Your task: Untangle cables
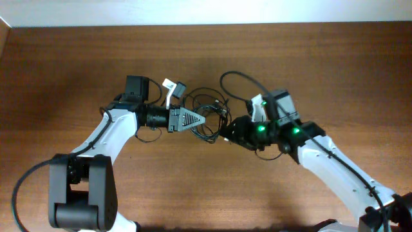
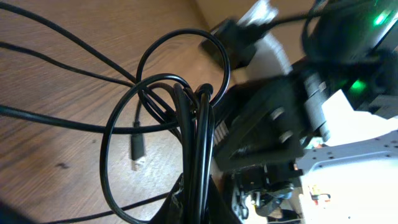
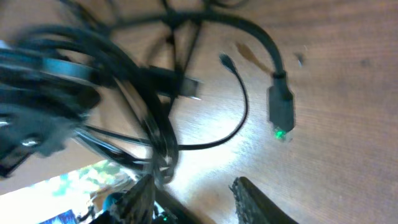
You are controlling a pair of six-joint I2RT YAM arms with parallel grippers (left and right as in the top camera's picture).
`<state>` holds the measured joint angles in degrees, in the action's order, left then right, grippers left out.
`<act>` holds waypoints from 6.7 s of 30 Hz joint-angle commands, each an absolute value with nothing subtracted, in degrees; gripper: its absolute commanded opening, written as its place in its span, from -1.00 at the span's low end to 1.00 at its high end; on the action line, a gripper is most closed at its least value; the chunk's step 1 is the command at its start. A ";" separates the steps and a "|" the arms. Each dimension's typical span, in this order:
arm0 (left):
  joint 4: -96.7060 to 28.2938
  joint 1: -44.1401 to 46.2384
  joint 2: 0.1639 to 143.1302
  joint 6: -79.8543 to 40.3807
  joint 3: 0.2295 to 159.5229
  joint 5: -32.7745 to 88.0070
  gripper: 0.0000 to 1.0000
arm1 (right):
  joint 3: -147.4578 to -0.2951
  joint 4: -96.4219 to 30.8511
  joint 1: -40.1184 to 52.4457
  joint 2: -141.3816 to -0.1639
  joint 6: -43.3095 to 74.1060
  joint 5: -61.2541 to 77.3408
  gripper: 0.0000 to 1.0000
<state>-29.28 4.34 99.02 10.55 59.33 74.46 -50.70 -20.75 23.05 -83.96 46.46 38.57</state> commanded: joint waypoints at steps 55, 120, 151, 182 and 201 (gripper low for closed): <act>-29.93 7.62 98.76 -9.78 59.61 39.44 -0.98 | -51.07 2.76 27.68 -72.77 23.79 68.05 -0.92; -23.31 6.02 57.74 -23.44 74.00 48.40 -1.00 | -51.03 14.83 38.98 -85.89 90.56 21.06 0.97; -48.95 22.94 102.00 -4.60 73.93 0.58 -1.00 | -51.05 -33.52 17.85 -89.67 58.65 -9.61 -0.90; -36.34 10.72 88.53 -27.57 57.36 18.20 0.98 | -55.09 0.10 24.97 -101.25 29.52 34.11 -0.20; -7.62 29.74 102.37 -33.76 57.36 -1.50 -0.18 | -55.05 -35.40 -0.01 -93.36 18.61 33.78 0.04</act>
